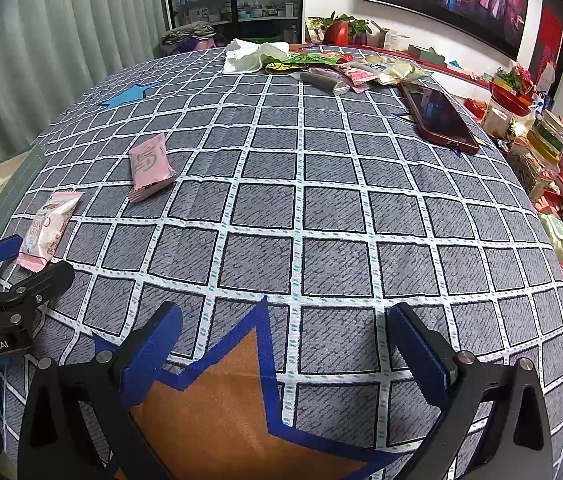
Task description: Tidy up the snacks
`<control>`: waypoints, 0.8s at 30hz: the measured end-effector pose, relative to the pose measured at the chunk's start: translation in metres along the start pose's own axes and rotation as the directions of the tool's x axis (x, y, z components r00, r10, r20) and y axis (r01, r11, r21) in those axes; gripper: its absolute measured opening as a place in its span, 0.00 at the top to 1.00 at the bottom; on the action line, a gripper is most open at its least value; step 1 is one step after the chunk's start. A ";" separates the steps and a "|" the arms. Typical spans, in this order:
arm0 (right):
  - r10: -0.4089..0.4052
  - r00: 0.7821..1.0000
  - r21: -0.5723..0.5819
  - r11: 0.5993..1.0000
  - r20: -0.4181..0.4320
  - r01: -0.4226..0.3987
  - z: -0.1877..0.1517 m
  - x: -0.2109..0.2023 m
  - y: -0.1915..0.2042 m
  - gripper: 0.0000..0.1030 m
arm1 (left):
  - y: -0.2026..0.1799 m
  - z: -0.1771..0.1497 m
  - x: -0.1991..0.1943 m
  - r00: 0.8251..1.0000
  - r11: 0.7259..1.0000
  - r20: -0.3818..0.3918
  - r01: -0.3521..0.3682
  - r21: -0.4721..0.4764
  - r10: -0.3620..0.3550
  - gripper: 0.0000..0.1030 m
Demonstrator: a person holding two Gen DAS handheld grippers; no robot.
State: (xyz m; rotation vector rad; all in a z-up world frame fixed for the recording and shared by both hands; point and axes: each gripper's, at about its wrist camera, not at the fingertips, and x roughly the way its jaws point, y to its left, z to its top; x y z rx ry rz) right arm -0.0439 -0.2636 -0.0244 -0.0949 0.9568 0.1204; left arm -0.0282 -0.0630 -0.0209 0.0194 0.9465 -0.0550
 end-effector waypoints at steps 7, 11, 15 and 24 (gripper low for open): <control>0.000 1.000 0.000 1.000 0.000 0.000 0.000 0.000 0.000 0.00 | 0.000 0.000 0.000 1.000 1.000 0.000 0.000 0.000 0.000 0.00; 0.000 1.000 0.000 1.000 0.000 0.000 0.000 0.001 0.000 0.00 | 0.000 0.000 0.000 1.000 1.000 0.000 0.000 0.000 0.000 0.00; 0.000 1.000 -0.001 1.000 -0.004 0.000 0.001 0.001 0.000 0.00 | 0.000 0.000 0.000 1.000 1.000 0.000 0.001 0.000 -0.001 0.00; 0.009 0.998 -0.022 1.000 -0.055 -0.010 0.018 0.011 0.008 0.00 | 0.000 0.000 0.000 1.000 1.000 0.000 0.001 -0.001 -0.001 0.00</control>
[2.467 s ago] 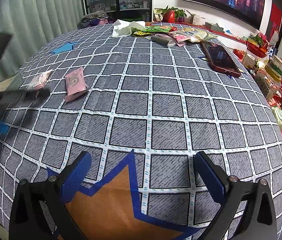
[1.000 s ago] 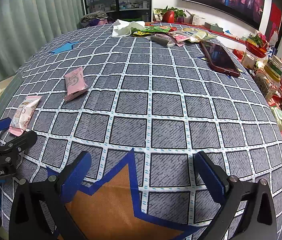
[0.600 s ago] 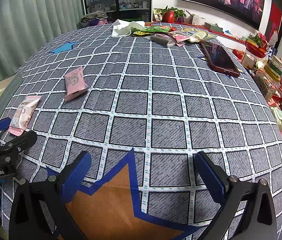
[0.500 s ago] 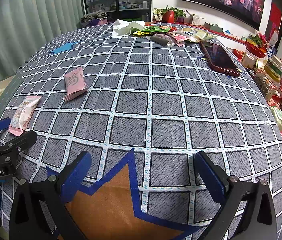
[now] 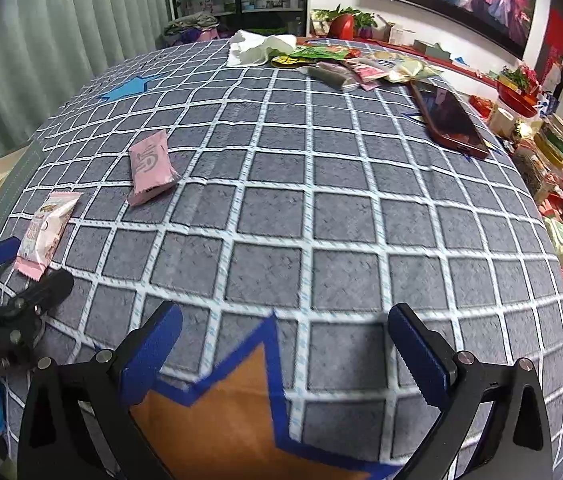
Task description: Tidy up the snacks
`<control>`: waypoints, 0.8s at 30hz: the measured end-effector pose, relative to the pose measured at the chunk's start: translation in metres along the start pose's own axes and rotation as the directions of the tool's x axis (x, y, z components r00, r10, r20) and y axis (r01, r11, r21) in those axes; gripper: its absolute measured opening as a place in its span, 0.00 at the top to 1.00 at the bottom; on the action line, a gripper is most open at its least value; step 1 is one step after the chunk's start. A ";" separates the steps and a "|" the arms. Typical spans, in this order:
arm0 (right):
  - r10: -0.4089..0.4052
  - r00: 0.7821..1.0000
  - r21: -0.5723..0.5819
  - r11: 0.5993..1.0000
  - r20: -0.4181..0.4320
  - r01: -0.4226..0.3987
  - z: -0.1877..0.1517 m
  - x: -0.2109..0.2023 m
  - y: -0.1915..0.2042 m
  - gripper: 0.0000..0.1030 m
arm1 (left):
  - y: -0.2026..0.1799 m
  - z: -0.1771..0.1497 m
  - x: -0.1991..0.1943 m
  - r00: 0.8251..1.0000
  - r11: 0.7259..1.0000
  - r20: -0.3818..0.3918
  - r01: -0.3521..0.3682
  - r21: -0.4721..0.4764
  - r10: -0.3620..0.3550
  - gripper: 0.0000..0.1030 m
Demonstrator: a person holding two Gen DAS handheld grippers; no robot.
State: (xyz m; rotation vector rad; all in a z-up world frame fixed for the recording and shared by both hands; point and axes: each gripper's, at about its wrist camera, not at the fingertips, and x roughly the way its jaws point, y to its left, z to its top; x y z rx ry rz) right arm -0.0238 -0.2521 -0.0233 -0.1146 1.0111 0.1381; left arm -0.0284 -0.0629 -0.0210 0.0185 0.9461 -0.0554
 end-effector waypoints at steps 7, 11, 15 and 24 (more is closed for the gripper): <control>0.042 0.998 -0.087 0.995 -0.055 -0.047 0.039 0.023 0.033 0.00 | 0.000 0.000 0.000 1.000 1.000 0.000 0.000 0.000 0.000 0.00; 0.068 0.995 -0.140 0.987 -0.071 -0.078 0.060 0.034 0.052 0.00 | 0.000 0.000 0.000 1.000 1.000 0.000 0.000 0.000 0.000 0.00; 0.072 0.993 -0.161 0.983 -0.091 -0.086 0.079 0.047 0.070 0.00 | 0.000 0.000 0.000 1.000 1.000 0.000 0.000 0.000 0.000 0.00; 0.047 0.990 -0.147 0.987 -0.130 -0.066 0.100 0.052 0.088 0.23 | 0.000 0.000 0.000 1.000 1.000 0.000 0.000 0.000 0.000 0.00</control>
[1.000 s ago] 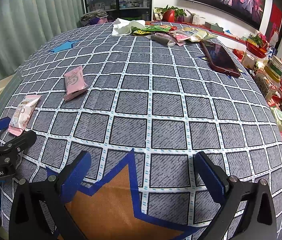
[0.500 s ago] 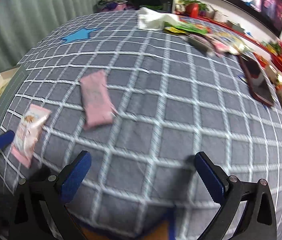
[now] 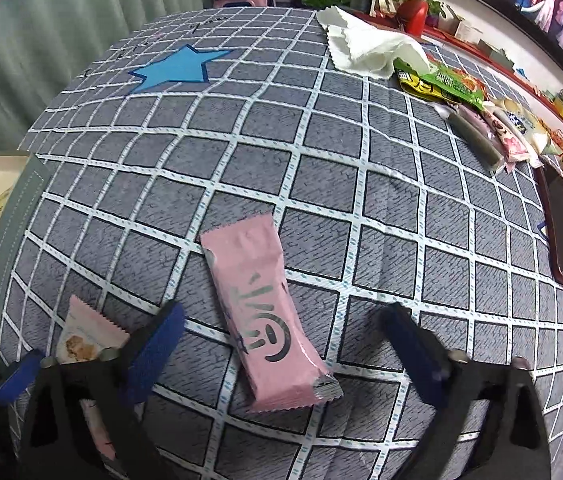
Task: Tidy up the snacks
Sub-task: 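Move the right tool over the pink bar and hold still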
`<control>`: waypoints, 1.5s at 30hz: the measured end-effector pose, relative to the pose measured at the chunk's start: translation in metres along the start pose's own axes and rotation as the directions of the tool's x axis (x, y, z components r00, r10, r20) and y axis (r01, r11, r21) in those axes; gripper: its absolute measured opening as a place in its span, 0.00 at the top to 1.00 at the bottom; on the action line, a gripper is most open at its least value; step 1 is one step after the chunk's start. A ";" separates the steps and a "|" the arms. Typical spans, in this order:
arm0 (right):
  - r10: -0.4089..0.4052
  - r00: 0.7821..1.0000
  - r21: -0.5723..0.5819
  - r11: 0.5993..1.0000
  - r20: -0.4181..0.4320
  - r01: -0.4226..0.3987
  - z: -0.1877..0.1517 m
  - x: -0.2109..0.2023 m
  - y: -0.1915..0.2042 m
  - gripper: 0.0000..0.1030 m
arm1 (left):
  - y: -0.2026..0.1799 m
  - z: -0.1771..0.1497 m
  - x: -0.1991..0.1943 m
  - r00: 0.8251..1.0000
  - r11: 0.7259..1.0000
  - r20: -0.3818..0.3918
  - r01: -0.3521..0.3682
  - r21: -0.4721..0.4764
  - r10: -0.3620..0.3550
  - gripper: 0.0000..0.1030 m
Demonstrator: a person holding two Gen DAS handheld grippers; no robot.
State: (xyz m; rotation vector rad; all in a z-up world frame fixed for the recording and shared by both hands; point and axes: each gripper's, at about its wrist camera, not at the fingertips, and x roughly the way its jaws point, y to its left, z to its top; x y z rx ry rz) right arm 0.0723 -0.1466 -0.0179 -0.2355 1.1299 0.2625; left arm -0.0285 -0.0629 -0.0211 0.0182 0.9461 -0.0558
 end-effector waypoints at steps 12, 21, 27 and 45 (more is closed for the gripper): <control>0.007 1.000 0.030 1.000 -0.017 -0.006 -0.093 -0.048 -0.047 0.72 | 0.000 0.000 0.000 1.000 1.000 0.000 0.000 0.000 0.000 0.00; -0.052 0.998 0.152 0.987 0.026 0.047 -0.170 -0.075 -0.091 0.01 | 0.000 0.000 0.000 1.000 1.000 0.000 0.001 0.000 -0.001 0.00; -0.089 0.985 0.190 0.980 0.147 0.060 -0.183 -0.070 -0.090 0.00 | 0.000 0.000 0.000 1.000 1.000 0.000 0.001 0.000 -0.001 0.00; -0.102 0.975 0.194 0.979 0.199 0.063 -0.184 -0.070 -0.087 0.00 | 0.000 0.000 0.000 1.000 1.000 0.000 0.001 0.000 -0.001 0.00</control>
